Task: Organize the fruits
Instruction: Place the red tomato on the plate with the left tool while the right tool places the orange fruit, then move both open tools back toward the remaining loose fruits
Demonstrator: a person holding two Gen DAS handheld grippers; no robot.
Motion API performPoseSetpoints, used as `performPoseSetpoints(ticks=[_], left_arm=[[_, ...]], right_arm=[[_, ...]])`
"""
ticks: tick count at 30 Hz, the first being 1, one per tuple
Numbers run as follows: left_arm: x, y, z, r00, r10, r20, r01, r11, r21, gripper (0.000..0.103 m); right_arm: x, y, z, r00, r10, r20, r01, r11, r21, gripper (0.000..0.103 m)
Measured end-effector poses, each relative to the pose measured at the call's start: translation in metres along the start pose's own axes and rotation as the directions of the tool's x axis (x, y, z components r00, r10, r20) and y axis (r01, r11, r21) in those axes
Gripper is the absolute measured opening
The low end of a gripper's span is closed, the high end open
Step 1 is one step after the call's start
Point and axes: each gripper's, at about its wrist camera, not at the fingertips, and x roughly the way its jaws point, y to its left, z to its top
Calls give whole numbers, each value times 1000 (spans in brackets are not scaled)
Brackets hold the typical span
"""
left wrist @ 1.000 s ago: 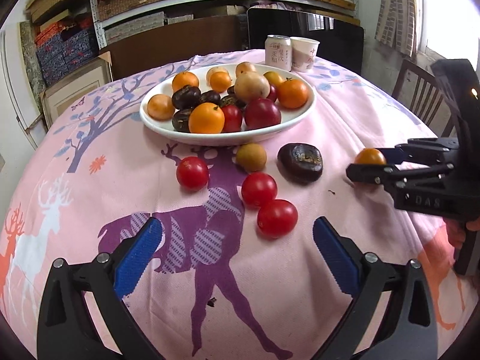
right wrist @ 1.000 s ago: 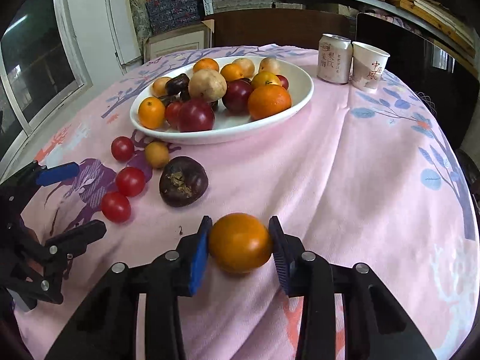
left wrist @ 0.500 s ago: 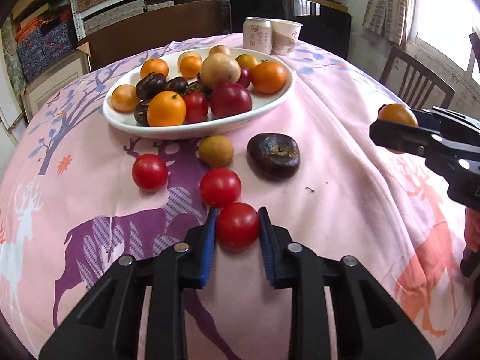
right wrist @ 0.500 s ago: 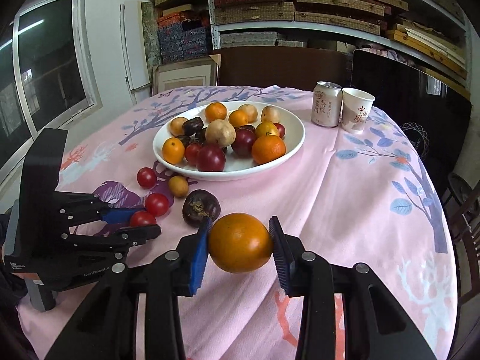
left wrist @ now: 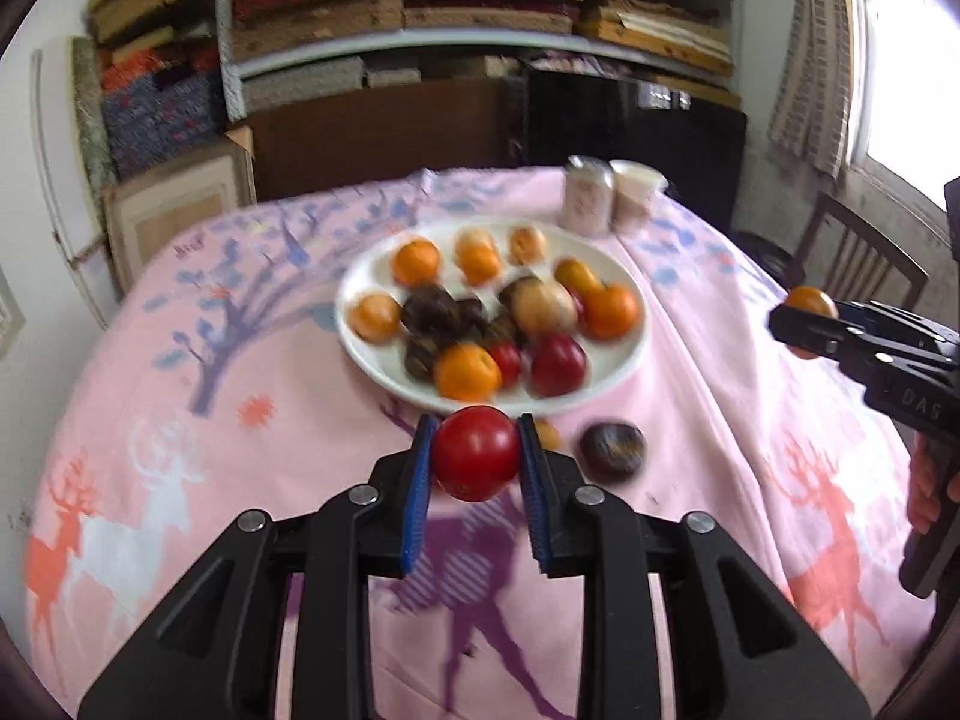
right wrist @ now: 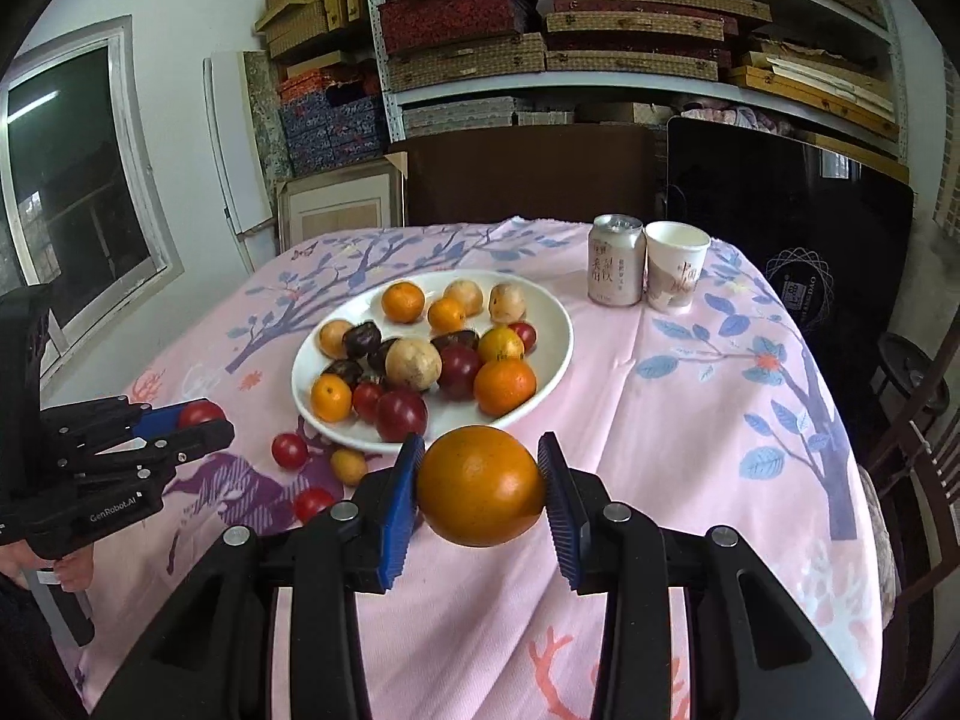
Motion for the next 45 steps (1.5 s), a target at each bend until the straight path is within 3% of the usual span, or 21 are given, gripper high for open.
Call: performPoseSetpoints(ticks=[4,9,14,25,26,27,28,30,33,38,45], left_arm=[[2,23,30,999,44,32,-43,998,-47,26],[27,30,60,995,93,47,-92,996,-18,26],[70,30,77,999,17,36,-16,1000,-24,26],[141,40,82,1000,1,18,1,997,-81,27],[141,40,82,999,27,39,-24,996,-88,47],[141,39,82,997,51,53,-46,995,-92,89],[137,39,81,993,82,90,-72,992,-104,99],[128,38,82,983,119,141,-105,989,-103,98],[120,38,85,986,123,114,-112,989,-91,98],[91,42,72,987,96,126,-81,990,-119,98],[40,33,34,988,105,113,-99,993,-60,98]], right_arm=[[8,5,30,999,-10,35,9,1000,8,39],[45,21,54,1000,2,17,-1,1000,-31,39],[92,23,61,1000,14,-3,-14,999,-50,39],[170,13,44,994,50,-97,-52,998,-21,40],[171,13,42,995,41,-92,-43,999,-20,40],[170,12,41,997,24,-80,-26,999,-20,48],[168,12,41,998,-6,-67,4,1000,-21,73],[160,11,43,999,1,-35,-2,1000,-26,100],[146,9,47,1000,-2,-15,2,1000,-28,100],[115,2,44,997,-75,10,75,997,6,100],[76,-3,17,994,-90,-62,94,994,58,100]])
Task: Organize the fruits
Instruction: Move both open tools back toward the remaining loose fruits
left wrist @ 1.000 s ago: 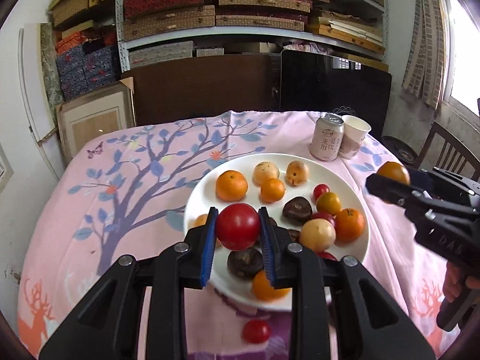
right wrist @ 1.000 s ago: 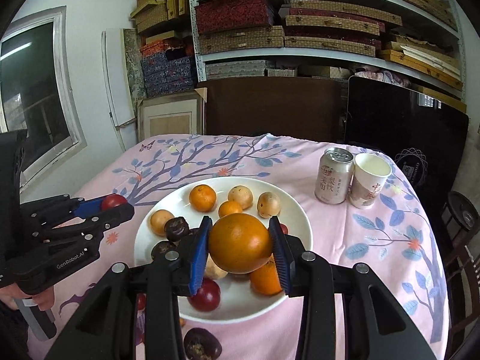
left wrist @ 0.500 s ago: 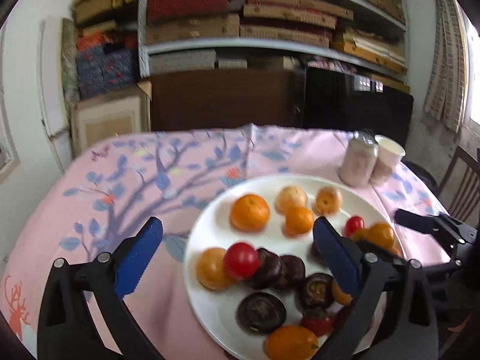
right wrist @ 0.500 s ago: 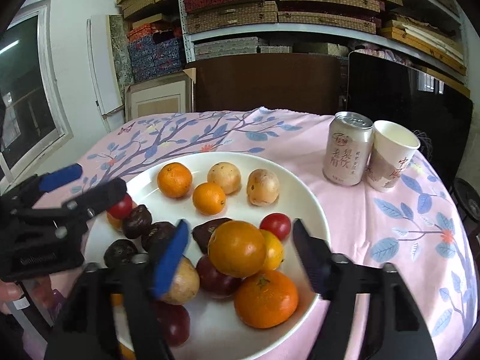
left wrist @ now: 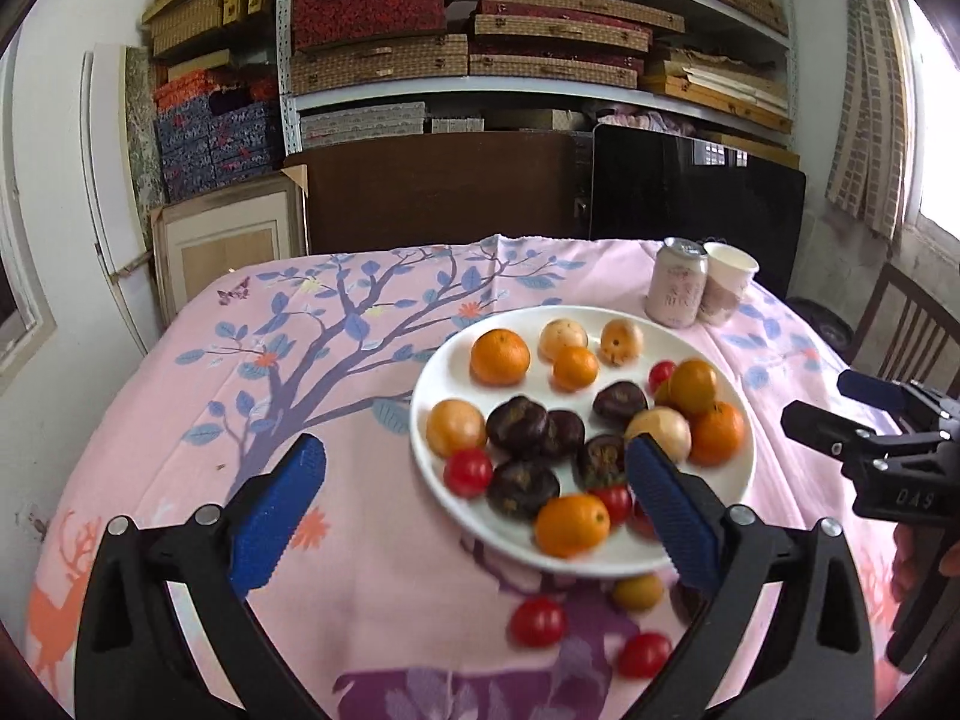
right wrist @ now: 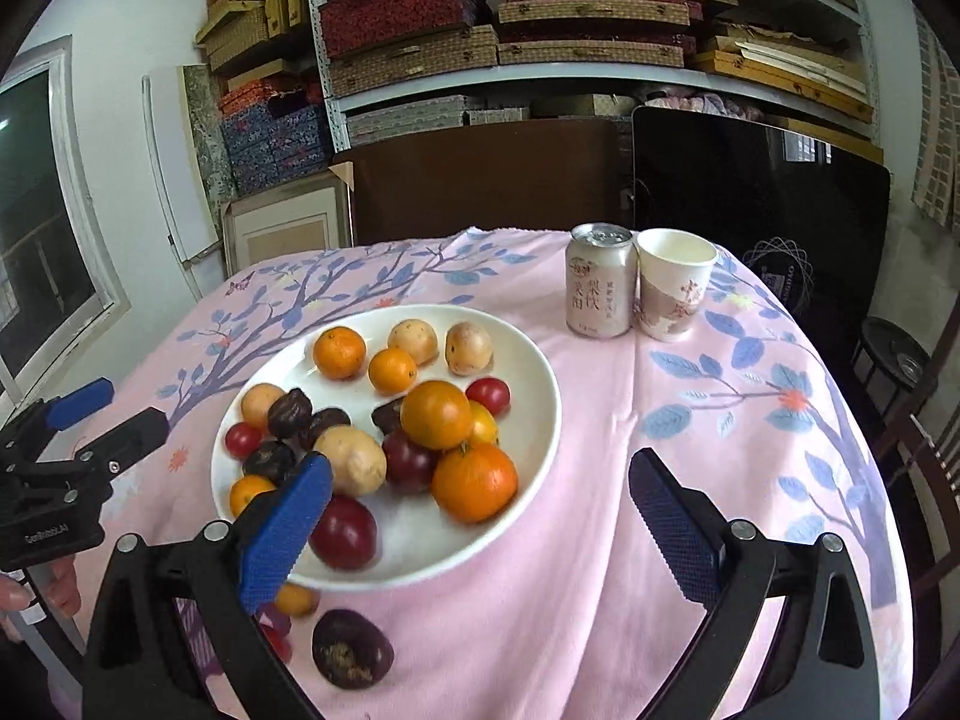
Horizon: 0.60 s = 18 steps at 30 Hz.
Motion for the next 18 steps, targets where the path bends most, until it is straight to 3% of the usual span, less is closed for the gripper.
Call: performPoseSetpoints(ticks=[3,7,11,15,18], left_arm=[[-25,-3,-10,999,22,31,-23,999,41,98],[-51,-3,-22,999,-2,46,1,1000,29,98],[-66,2,-40,999,-45,12,45,999,3,98],[-73,6,-64,999,-33,-23,33,999,12,98],[-72,10,-75,999,-27,-47,28,999,21,98]], right_arm=[[-17,3,-14,1000,25,9,-25,1000,-17,100],[-34,4,-30,990,141,-12,-141,990,-17,100],[-42,9,-42,993,118,-18,-118,992,-48,100],[-25,8,-51,990,88,-109,-89,996,-6,100],[-7,15,-61,987,58,-148,-65,997,-39,100]])
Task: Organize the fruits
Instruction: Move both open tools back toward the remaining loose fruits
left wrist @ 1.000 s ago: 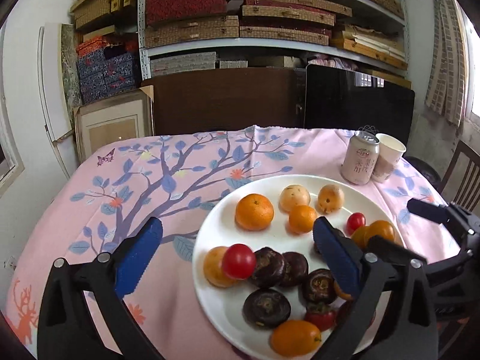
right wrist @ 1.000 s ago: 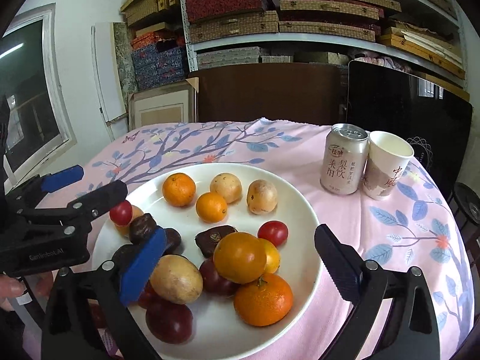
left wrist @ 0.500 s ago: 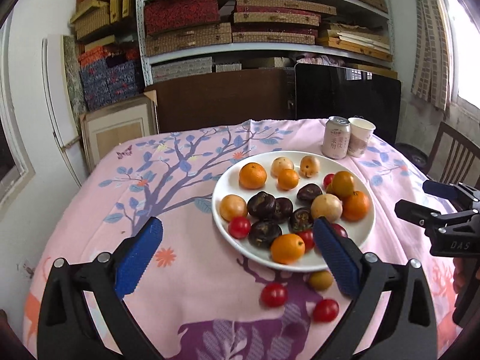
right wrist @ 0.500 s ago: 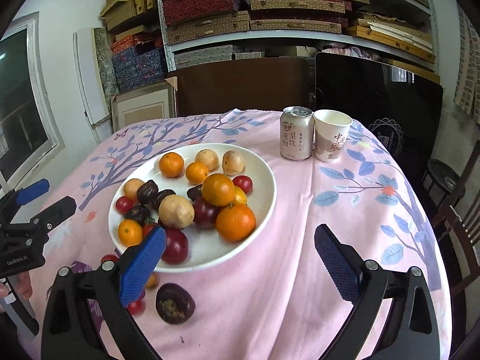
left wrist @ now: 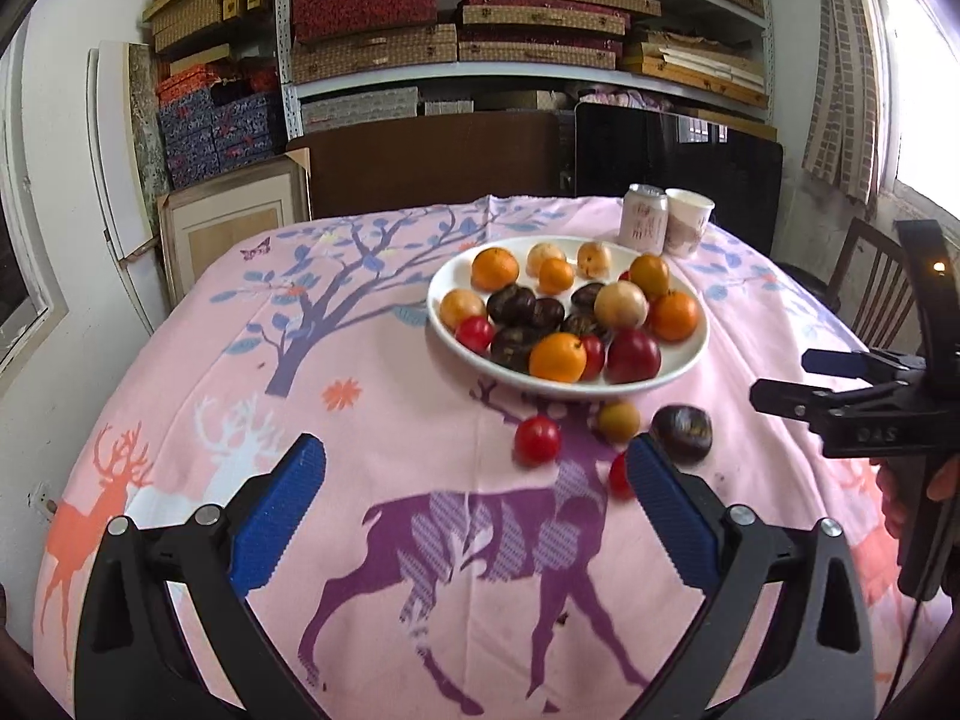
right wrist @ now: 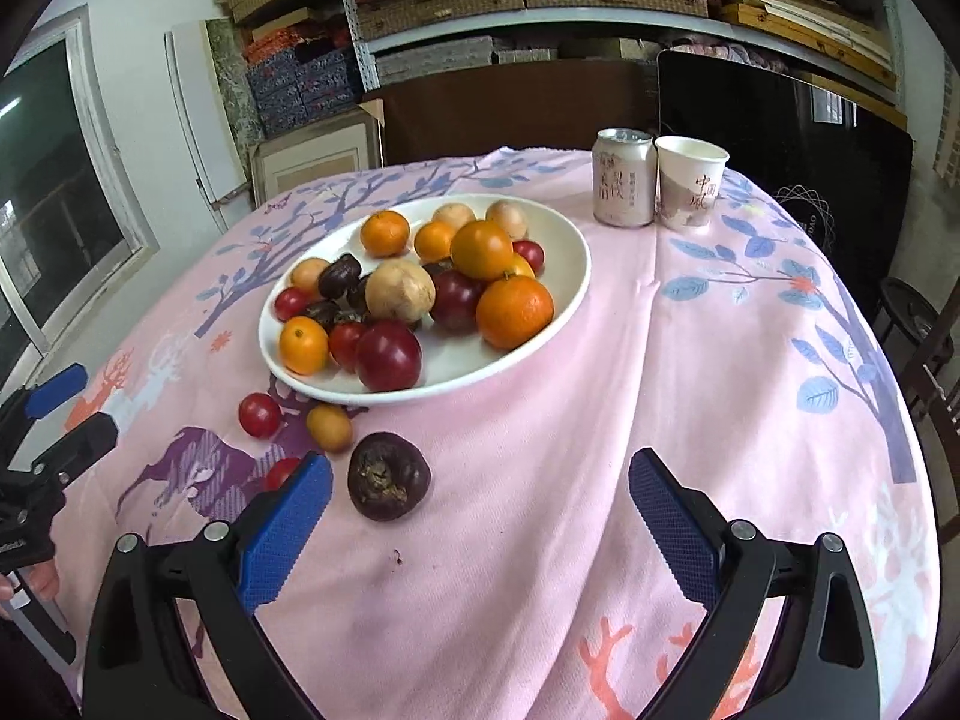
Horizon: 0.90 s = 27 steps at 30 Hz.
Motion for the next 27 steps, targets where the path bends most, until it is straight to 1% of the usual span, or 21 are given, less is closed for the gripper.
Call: performPoseSetpoints(ticks=[2,4,6,7,8,9,10,11,12,13,14,15,17,20,24,27], left_arm=[[1,2,-5,1000,4,-12,-3,1000,7,98],[3,5,-10,1000,2,-21,-2,1000,9,98],[8,6,-11,999,2,-33,-1,1000,18,98],[13,5,-11,999,13,-32,-13,1000,25,98],[18,5,-9,999,33,-24,-32,999,14,98],[22,6,-8,999,38,-10,-38,999,-12,98],[26,8,-8,1000,19,4,-19,999,-49,98],[34,11,-7,1000,-17,2,17,996,-88,98],[42,13,-7,999,-46,-24,43,992,-117,98],[49,15,-8,997,-58,-54,50,990,-134,98],[56,16,-9,995,-61,-79,49,988,-144,98],[59,18,-12,996,-46,-83,33,989,-147,98],[59,17,-17,997,-6,-75,-4,992,-129,98],[54,15,-18,999,-5,-48,0,994,-110,98],[48,5,-17,999,24,-23,-25,998,-64,98],[46,-2,-17,999,45,-18,-46,999,-25,98]], right_arm=[[13,7,-4,1000,-2,-22,2,1000,-23,100],[26,12,-8,999,12,-53,-13,999,-29,100],[38,17,-9,998,-6,-69,4,1000,-31,100],[44,20,-9,997,-19,-78,16,999,-32,100],[47,22,-9,997,2,-80,-4,1000,-21,100],[49,23,-9,996,23,-82,-23,1000,-6,100],[49,24,-9,996,32,-83,-32,1000,2,100],[50,26,-10,996,26,-88,-26,1000,1,100],[52,27,-10,995,11,-95,-11,1000,-4,100],[52,29,-10,995,2,-99,-3,1000,-11,100],[52,30,-10,995,-2,-96,0,1000,-16,100],[51,31,-10,996,-3,-94,1,1000,-23,100],[51,34,-11,995,-4,-96,0,999,-39,100],[54,37,-11,994,-22,-108,16,998,-56,100],[54,40,-10,994,-36,-105,29,998,-63,100],[48,47,-11,996,-48,-72,41,995,-91,100]])
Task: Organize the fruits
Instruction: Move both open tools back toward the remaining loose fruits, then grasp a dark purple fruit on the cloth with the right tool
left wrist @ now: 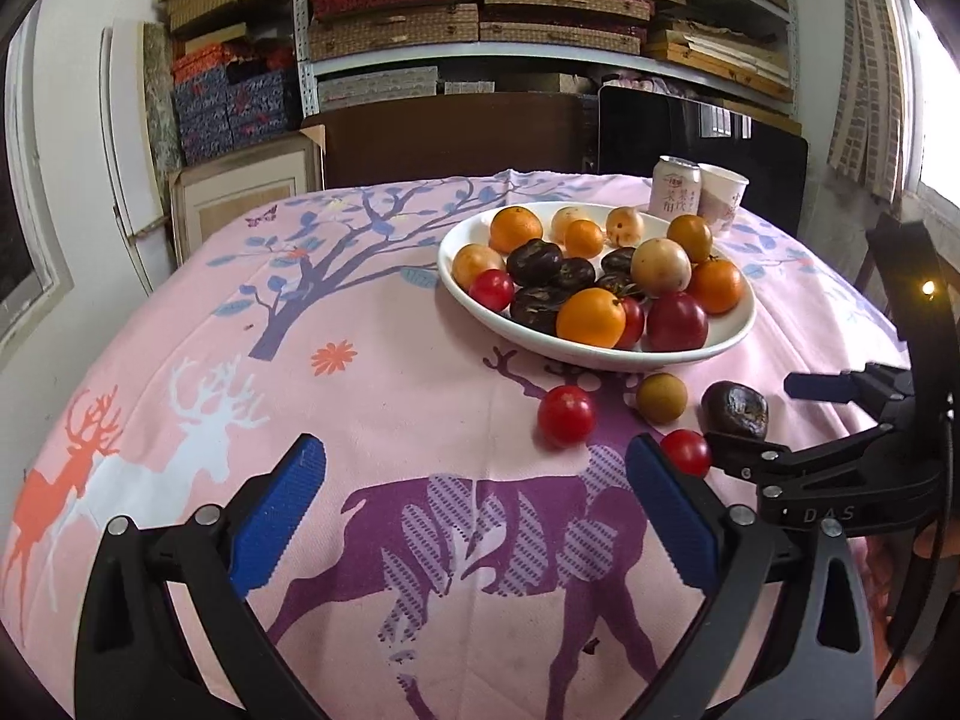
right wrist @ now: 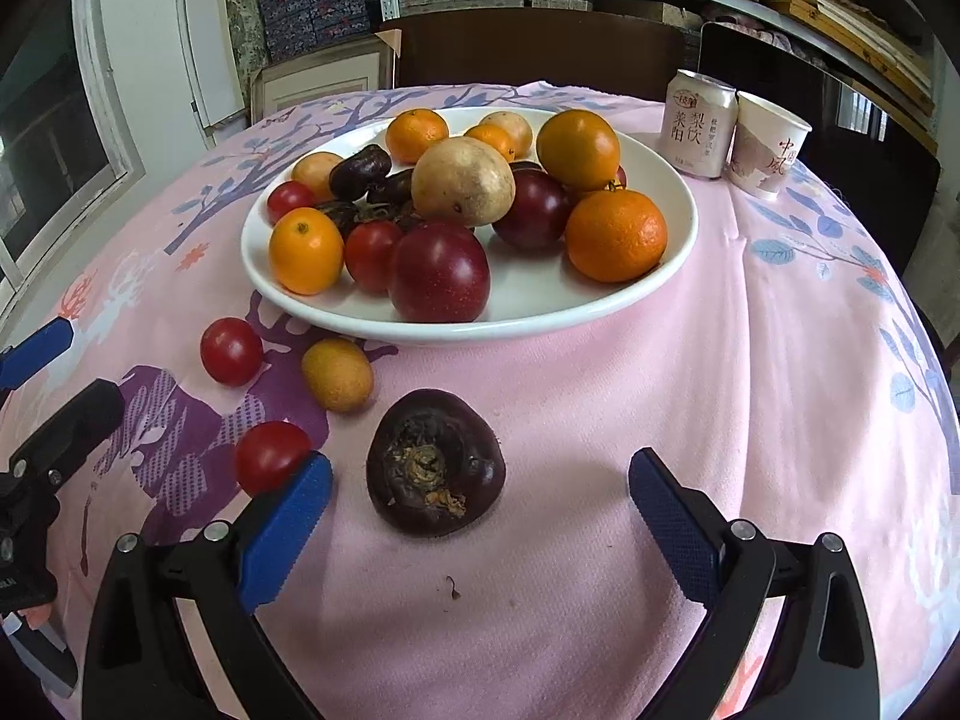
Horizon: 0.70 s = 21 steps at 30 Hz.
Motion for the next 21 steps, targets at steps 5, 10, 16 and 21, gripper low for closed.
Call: performPoseSetpoints(ticks=[5,10,16,21], left_arm=[[3,1,0,1000,4,-24,-4,1000,-1,98],[15,9,-2,996,-17,-85,14,999,-44,98],[23,15,-4,991,-44,-127,35,997,-75,98],[37,11,-4,977,-112,-184,102,993,-64,99]], right_arm=[[-3,15,-1,1000,-19,11,20,997,-74,68],[-4,16,-3,1000,6,4,-6,997,-72,44],[-16,16,-8,999,14,41,-11,997,-77,43],[-15,11,-10,999,35,34,-33,997,-66,44]])
